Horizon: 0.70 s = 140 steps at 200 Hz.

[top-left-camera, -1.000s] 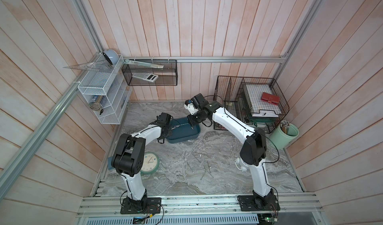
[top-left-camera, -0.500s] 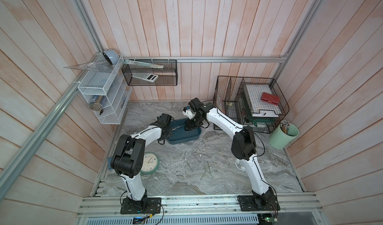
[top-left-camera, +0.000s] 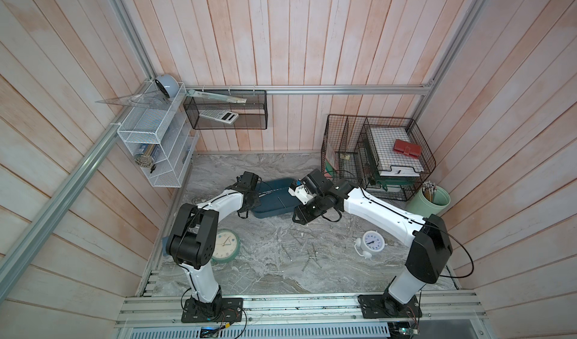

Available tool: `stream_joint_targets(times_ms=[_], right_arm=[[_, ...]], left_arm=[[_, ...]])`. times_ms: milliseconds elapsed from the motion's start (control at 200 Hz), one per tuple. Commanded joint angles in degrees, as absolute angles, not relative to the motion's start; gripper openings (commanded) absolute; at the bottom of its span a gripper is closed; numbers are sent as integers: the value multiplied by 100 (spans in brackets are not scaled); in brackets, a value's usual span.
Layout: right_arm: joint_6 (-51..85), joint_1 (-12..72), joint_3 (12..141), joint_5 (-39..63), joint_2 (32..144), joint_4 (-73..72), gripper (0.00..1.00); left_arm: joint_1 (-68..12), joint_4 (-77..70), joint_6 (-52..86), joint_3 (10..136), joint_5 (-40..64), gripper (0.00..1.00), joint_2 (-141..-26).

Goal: Put the nails on the desktop into the storage box
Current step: Pick up the nail from the center of the board.

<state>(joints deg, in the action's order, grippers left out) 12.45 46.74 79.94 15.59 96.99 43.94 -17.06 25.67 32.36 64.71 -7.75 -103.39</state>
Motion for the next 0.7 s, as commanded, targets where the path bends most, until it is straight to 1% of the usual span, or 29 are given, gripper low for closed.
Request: stream_joint_targets(times_ms=[0,140,310,695], right_arm=[[1318,5001,7759,998,10058,4180,43],[1064,5322,7988,593,10620,4512,42],[1033,5336,7842,525,10837,4316,42],[849,5330,8245,289,11446,4339,41]], left_arm=[[-1692,2911,3149,6369,-668,0,-10419],[-1688,2918,3132,6390,-652,0,-10407],[-1692,2927,3141,6390,-652,0,-10398],[-1696,2940,3113,6377,-694,0,-10376]])
